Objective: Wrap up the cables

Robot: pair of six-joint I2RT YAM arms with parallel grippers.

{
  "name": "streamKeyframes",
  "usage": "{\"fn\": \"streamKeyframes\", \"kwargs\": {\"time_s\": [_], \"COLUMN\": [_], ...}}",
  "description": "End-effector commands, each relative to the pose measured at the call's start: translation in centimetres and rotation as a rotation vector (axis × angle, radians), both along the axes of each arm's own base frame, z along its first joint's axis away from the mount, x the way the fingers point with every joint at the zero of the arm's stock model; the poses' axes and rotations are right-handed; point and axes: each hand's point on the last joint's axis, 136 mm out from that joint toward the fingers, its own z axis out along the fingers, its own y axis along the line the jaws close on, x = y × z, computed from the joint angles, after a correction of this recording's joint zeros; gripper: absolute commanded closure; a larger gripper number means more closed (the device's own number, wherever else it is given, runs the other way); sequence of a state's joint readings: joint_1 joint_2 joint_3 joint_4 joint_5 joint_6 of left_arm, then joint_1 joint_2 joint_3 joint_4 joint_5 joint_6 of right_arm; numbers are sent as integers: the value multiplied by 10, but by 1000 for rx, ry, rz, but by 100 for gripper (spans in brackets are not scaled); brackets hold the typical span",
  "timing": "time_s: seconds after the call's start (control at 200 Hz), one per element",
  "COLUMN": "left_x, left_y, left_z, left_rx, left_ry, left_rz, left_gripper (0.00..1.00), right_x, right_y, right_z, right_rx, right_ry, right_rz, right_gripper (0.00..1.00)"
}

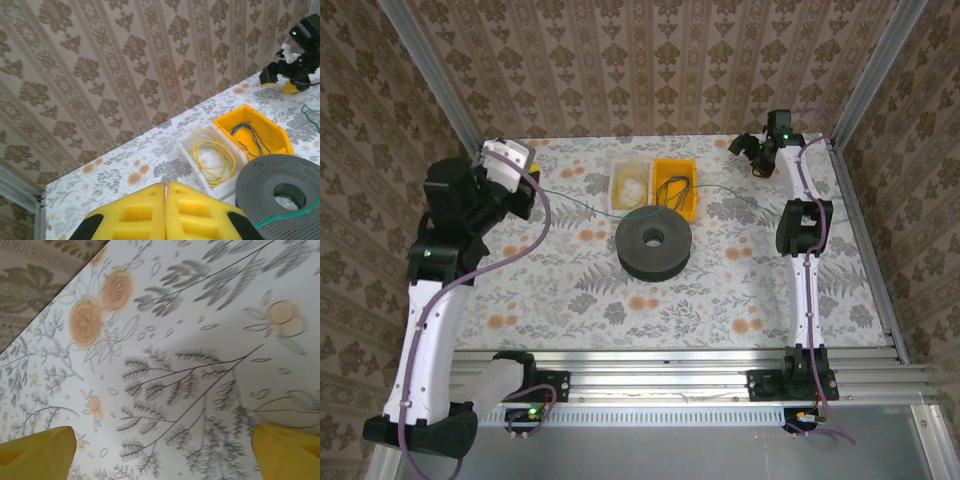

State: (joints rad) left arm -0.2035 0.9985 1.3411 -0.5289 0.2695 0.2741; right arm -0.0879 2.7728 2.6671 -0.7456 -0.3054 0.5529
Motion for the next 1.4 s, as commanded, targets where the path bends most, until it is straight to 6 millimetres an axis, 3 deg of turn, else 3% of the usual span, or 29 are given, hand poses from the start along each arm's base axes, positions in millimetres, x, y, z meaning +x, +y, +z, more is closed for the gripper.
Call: {"fn": "streamKeyframes", "kwargs": {"time_s": [0.0,0.165,0.345,0.455,0.545,0.7,0.8,0.98,1.085,1.2,1.395], "left_x": [15,47,74,83,90,101,105,111,113,114,112], "left_y": [-11,-9,16,28,34,48,58,70,71,70,67], "left_z": [-14,-16,0,20,32,47,57,71,72,70,63], "left_rx": [-8,6,65,81,83,85,77,78,85,86,82], "left_ry": [25,-33,-136,-190,-205,-234,-251,-283,-286,-283,-271], "left_rz": [-16,75,244,298,316,360,395,447,450,444,430], "left_gripper": [100,100,100,100,100,100,100,100,100,100,100], "right_x": [1,5,-15,-36,-63,-117,-149,-224,-265,-299,-326], "right_y": [30,38,53,73,99,157,176,202,205,195,194], "right_z": [38,123,208,241,253,250,245,196,178,153,95], "right_rx": [37,40,21,11,5,42,119,127,154,149,154], "right_ry": [-66,-235,-369,-399,-383,-378,-391,-276,-259,-201,-62], "right_rz": [84,119,197,272,371,515,538,649,664,642,629], "right_gripper": [8,6,3,3,3,3,2,2,2,1,5]}}
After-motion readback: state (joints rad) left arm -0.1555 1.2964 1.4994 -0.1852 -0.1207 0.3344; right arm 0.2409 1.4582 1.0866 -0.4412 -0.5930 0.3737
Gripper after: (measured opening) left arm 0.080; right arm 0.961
